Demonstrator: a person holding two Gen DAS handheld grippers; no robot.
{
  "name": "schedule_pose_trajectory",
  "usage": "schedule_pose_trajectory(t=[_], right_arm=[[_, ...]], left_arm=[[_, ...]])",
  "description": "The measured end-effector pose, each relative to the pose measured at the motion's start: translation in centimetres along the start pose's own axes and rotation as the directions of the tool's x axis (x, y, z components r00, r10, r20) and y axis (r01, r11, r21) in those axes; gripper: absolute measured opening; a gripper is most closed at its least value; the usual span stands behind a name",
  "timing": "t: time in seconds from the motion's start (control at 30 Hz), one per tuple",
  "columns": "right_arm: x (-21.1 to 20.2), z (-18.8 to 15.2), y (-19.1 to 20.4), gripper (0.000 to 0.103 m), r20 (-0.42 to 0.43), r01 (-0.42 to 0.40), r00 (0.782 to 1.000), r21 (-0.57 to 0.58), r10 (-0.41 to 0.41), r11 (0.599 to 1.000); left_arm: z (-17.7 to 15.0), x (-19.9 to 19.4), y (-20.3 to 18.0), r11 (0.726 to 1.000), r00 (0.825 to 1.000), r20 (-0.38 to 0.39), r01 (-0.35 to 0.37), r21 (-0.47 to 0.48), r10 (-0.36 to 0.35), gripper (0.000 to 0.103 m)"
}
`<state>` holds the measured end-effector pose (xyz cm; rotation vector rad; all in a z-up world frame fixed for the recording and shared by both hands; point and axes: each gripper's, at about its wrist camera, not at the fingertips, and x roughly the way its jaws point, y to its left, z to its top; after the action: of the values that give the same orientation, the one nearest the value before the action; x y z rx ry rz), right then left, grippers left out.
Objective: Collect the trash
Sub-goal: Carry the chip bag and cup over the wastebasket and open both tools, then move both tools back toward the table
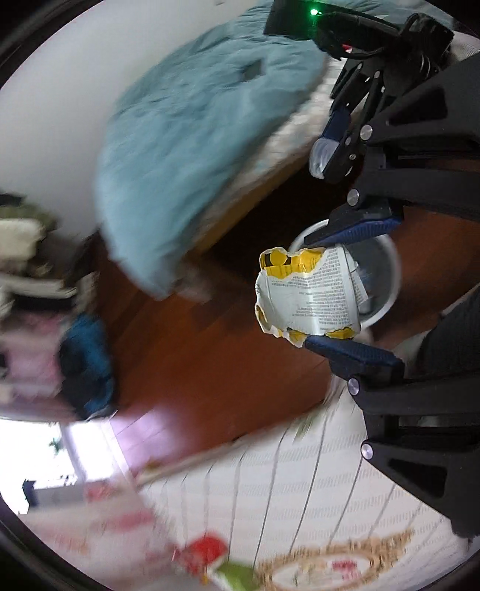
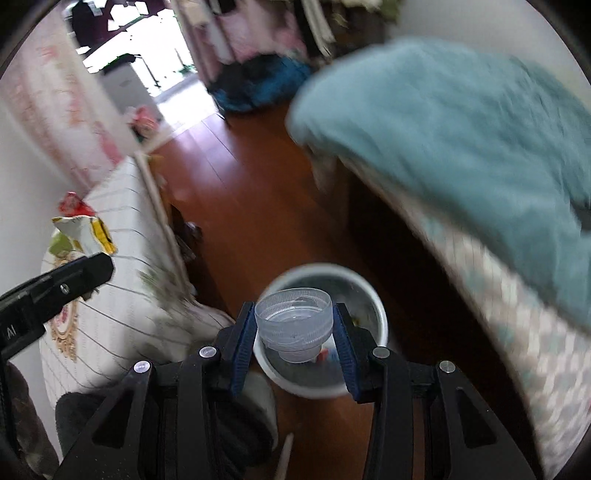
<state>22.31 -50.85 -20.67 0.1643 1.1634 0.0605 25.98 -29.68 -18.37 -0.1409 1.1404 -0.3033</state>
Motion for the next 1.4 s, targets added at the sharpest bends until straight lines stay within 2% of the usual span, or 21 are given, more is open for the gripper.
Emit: schedule_pose_trajectory(t=[0.13,0.27,0.6,0.63,0.67,0.73,0.77,0.83,0.9,0.97,1.03,1.27,1.4], right_arm=[[4.3,-1.1,-3.1,0.043,-0.08,0.003,0.997,0.061,0.002,0.998],[8.1,-1.4,-4.1,0.043,-0.137,0.014,0.991,0.074,-0.004,0.997],[14.1,-0.4,-5.3,0.043,-0.203,0.044,0.979,0.069,-0.029,0.997],[14.5,-0.4,-5.3,0.043,-0.207,0.046,0.978,0.07,-0.03,0.996],[14.9,-0.4,-5.4,0.043,-0.213,0.047,0.976,0.074,-0.03,0.996],[15.7,-0.3,-5.6,0.044,-0.226,0.044,0.974,0.078,-0.025,0.996],[15.9,-0.4,-5.7,0.046,-0.233,0.05,0.972,0.081,-0.03,0.996],[16.5,-0.4,-5.8,0.068,-0.245,0.054,0.969,0.091,-0.03,0.994],[16.7,-0.6,-5.9,0.079,-0.252,0.063,0.967,0.101,-0.035,0.993],[16.5,-0.7,-5.7,0.083,-0.256,0.072,0.966,0.102,-0.044,0.992],[16.2,-0.8,-5.7,0.101,-0.26,0.089,0.964,0.101,-0.06,0.991],[13.3,-1.4,-5.5,0.101,-0.254,0.152,0.959,0.084,-0.126,0.985],[10.6,-1.8,-5.3,0.101,-0.226,0.162,0.964,0.09,-0.138,0.983]], left_arm=[[-0.4,5.3,-2.0,0.998,0.994,-0.113,0.001,0.057,0.005,0.044],[-0.5,8.4,-2.8,0.996,0.983,-0.179,-0.016,0.089,0.032,0.045],[-0.4,13.5,-2.2,0.996,0.963,-0.265,-0.033,0.088,0.055,0.048],[-0.4,13.5,-2.1,0.996,0.963,-0.264,-0.033,0.087,0.055,0.059],[-0.3,13.5,-2.0,0.996,0.964,-0.26,-0.034,0.087,0.056,0.078],[-0.3,13.4,-2.0,0.995,0.965,-0.254,-0.04,0.09,0.062,0.094],[-0.4,13.4,-2.0,0.994,0.964,-0.255,-0.049,0.094,0.072,0.094],[-0.6,13.4,-2.1,0.992,0.961,-0.258,-0.07,0.105,0.095,0.094],[-0.7,13.4,-2.0,0.991,0.961,-0.256,-0.082,0.11,0.108,0.095],[-0.9,13.1,-1.9,0.989,0.961,-0.249,-0.099,0.108,0.123,0.095],[-1.0,12.9,-1.7,0.988,0.96,-0.243,-0.114,0.107,0.138,0.095],[-1.0,10.7,-1.5,0.983,0.963,-0.208,-0.154,0.104,0.173,0.095],[-0.9,8.9,-1.7,0.981,0.967,-0.176,-0.165,0.103,0.181,0.095]])
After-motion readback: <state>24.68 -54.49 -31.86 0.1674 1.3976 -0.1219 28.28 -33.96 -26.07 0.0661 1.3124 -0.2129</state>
